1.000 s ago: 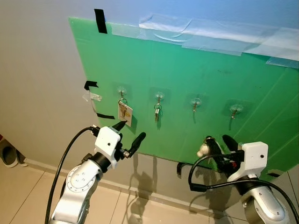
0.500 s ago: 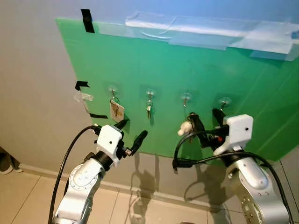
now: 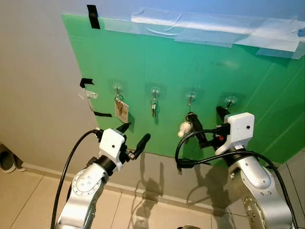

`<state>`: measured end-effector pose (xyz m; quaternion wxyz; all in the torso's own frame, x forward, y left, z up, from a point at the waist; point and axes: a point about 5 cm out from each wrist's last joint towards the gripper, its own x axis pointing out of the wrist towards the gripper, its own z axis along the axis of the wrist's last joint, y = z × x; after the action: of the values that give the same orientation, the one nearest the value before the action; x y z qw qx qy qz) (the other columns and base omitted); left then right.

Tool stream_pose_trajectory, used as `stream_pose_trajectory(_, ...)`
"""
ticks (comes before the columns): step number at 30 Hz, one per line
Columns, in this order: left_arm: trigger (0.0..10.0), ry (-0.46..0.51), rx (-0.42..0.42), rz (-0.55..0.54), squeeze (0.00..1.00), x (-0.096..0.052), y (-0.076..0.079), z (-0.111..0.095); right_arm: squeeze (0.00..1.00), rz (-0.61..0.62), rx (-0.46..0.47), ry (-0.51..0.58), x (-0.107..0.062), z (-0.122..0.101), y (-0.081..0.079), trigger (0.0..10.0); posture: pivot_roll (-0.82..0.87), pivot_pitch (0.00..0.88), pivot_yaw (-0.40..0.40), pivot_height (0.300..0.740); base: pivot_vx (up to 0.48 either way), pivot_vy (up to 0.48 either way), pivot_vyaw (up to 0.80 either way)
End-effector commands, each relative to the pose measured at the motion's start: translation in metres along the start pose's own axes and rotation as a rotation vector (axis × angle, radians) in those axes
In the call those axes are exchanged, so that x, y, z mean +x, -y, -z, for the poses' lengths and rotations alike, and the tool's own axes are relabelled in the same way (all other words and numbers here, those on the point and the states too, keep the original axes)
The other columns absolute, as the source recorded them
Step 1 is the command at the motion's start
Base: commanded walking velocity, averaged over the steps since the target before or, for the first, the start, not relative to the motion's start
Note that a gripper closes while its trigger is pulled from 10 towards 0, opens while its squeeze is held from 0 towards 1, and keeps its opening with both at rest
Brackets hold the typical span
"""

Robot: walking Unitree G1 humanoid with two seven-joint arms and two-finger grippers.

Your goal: Hang keys on a hook

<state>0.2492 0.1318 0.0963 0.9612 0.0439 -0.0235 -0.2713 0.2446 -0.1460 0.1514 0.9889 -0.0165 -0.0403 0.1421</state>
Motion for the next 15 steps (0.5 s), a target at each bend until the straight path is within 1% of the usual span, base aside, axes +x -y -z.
stream_pose_trajectory(1, 10.0, -0.006, -0.007, -0.007, 0.0, -0.0004, -0.0008, 0.0006, 0.0, 0.031, -0.066, 0.155, 0.007, -0.0337, 0.0066, 10.0, -0.05, 0.0, 0.004, 0.74, 0.0, 0.0, 0.0)
stream_pose_trajectory(3, 10.0, -0.005, -0.008, -0.008, 0.0, 0.0008, -0.0006, 0.0002, 0.0, 0.045, -0.072, 0.169, 0.007, -0.0356, 0.0071, 10.0, -0.06, 0.0, 0.007, 0.74, 0.0, 0.0, 0.0)
stream_pose_trajectory(6, 10.0, -0.005, -0.007, -0.008, 0.0, 0.0002, -0.0002, 0.0002, 0.0, 0.028, -0.075, 0.192, 0.0065, -0.0412, 0.0046, 10.0, -0.06, 0.0, 0.008, 0.74, 0.0, 0.0, 0.0)
stream_pose_trajectory(14, 10.0, -0.008, -0.009, -0.003, 0.0, 0.0009, -0.0008, 0.0, 0.0, 0.037, -0.081, 0.178, 0.0051, -0.0394, 0.01, 10.0, -0.06, 0.0, 0.012, 0.74, 0.0, 0.0, 0.0)
stream_pose_trajectory(15, 10.0, -0.009, -0.009, -0.003, 0.0, 0.0012, -0.0009, 0.0, 0.0, 0.038, -0.073, 0.18, 0.0054, -0.0395, 0.0099, 8.2, -0.06, 0.0, 0.012, 0.74, 0.0, 0.0, 0.0)
